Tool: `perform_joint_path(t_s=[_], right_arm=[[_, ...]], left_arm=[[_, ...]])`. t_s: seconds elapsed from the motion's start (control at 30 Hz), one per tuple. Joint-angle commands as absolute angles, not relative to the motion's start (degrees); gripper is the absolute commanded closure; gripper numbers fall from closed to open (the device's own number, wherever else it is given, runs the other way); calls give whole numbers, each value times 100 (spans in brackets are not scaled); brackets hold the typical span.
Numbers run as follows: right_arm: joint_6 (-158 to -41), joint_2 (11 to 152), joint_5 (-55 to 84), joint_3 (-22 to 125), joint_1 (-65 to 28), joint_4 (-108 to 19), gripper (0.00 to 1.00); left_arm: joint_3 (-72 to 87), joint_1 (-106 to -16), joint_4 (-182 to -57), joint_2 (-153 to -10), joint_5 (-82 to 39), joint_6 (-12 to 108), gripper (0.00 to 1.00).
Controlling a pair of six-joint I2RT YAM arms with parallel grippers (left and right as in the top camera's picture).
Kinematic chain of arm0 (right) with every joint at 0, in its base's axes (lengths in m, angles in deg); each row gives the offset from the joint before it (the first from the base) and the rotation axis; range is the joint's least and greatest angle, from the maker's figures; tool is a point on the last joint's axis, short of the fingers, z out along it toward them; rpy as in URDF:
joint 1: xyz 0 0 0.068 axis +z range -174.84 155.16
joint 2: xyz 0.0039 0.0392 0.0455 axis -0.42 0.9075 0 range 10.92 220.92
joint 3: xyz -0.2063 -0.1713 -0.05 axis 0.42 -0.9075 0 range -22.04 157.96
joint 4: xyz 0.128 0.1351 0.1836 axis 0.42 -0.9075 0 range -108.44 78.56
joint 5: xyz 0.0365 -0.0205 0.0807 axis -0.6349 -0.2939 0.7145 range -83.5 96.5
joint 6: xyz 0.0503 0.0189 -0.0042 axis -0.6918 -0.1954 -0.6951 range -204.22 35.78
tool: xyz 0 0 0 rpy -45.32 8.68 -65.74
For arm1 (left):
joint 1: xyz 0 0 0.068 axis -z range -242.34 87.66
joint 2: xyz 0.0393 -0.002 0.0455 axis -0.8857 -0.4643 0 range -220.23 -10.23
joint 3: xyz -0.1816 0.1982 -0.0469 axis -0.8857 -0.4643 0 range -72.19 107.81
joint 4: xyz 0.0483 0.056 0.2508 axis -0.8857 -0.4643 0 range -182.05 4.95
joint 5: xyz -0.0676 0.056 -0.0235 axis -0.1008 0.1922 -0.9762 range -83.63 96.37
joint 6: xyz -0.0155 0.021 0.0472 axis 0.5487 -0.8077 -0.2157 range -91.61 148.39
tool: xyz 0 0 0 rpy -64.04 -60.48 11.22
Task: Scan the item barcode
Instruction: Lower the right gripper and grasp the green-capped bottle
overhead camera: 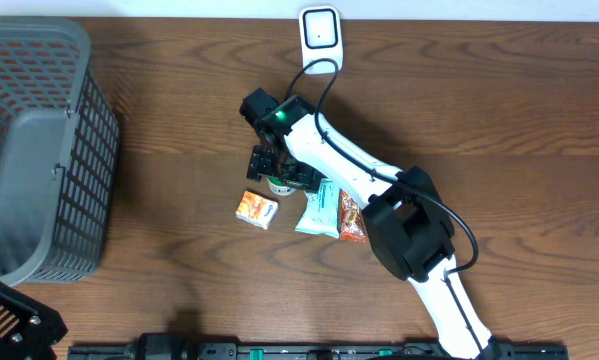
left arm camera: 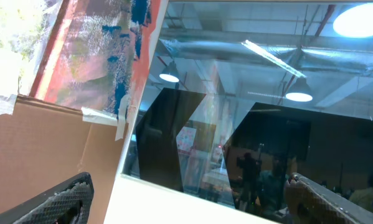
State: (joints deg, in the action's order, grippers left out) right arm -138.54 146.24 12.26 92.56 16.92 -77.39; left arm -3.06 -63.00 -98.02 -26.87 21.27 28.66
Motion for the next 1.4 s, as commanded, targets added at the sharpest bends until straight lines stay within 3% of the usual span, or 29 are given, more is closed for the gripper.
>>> perform_joint_path(t_s=[0.0,0.27,0.9,1.07,1.17,1.27,1.33,1.37], right_arm=[[-13686,14627,1196,9350,1727,-7667,9],[-13686,14631,693,9322,1836,-7691,20],[-14121,15094,573,9210,1898,-7636,11],[-14123,15226,686,9210,1898,-7636,13],[-14123,15226,713,9213,1898,-7632,21],[-14121,15226,754,9213,1900,-7617,16],[-14121,15226,770,9213,1900,-7617,2],[-14119,15226,770,9213,1900,-7617,1]], left_arm=[[-306,-6313,-9761,-2600,2048,2941,2],[-309,-6313,-9763,-2569,2048,2939,2],[-306,-6313,-9763,-2569,2048,2941,2],[-309,-6313,-9765,-2569,2048,2941,2],[-306,-6313,-9772,-2569,2048,2941,2],[-306,-6313,-9782,-2569,2048,2941,2],[-309,-6313,-9785,-2569,2048,2941,2],[-309,-6313,-9785,-2569,2048,2941,2]])
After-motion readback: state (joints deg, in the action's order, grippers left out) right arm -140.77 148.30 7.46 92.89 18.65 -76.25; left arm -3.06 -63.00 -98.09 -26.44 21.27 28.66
